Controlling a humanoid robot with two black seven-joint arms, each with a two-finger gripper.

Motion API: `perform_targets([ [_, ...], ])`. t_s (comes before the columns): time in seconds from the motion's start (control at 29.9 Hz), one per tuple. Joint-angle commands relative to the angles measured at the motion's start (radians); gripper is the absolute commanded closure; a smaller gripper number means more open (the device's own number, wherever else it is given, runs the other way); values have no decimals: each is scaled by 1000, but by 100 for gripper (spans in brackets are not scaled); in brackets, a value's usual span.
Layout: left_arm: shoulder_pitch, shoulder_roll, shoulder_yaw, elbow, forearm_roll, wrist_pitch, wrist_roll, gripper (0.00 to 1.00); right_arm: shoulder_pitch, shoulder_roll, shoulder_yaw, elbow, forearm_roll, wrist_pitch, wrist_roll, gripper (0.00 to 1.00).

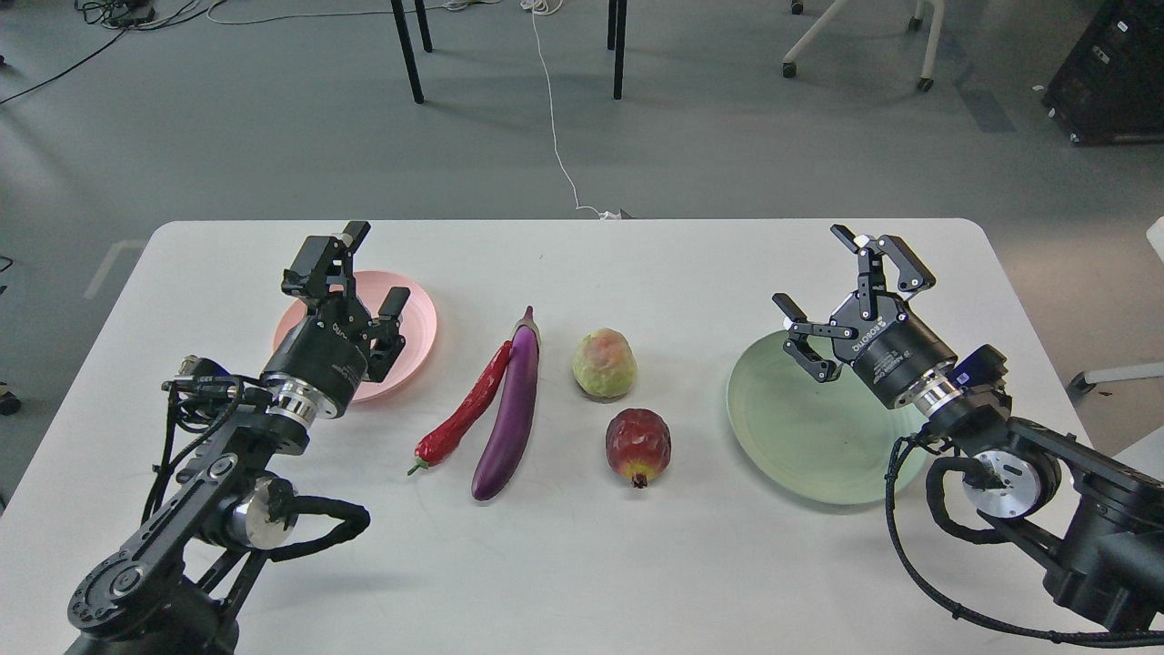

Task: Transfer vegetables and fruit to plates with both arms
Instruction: 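Move the right gripper toward the green-yellow fruit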

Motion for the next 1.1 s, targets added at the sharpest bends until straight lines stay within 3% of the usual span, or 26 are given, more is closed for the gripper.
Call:
perform_targets([
  [0.0,7,-15,4,-3,18,1,0,2,2,-5,-5,1,-3,5,0,1],
  [0.17,6,-17,7,-3,15,-1,-3,2,44,-16,-8,0,-49,15,0,1],
  [0.3,4,-12,10,-3,15,-4,-5,2,190,-62,-43,-6,-275,15,0,1],
  [0.57,4,-11,4,-14,13,-1,-3,2,734,-49,-552,-51,-711,-1,0,1],
  [0.7,4,-11,-4,-23,12,2,-3,2,896,138,-760,-173,-952,-40,0,1],
  [0.87,4,-11,-4,-39,12,25,-3,2,928,365,-934,-317,-1179,-128,0,1],
  [1.0,6,-6,-4,-52,12,39,-3,2,920,488,-1077,-428,-1198,-175,0,1],
  [1.07,6,-6,-6,-54,12,39,-3,2,913,488,-1134,-454,-1197,-205,0,1],
])
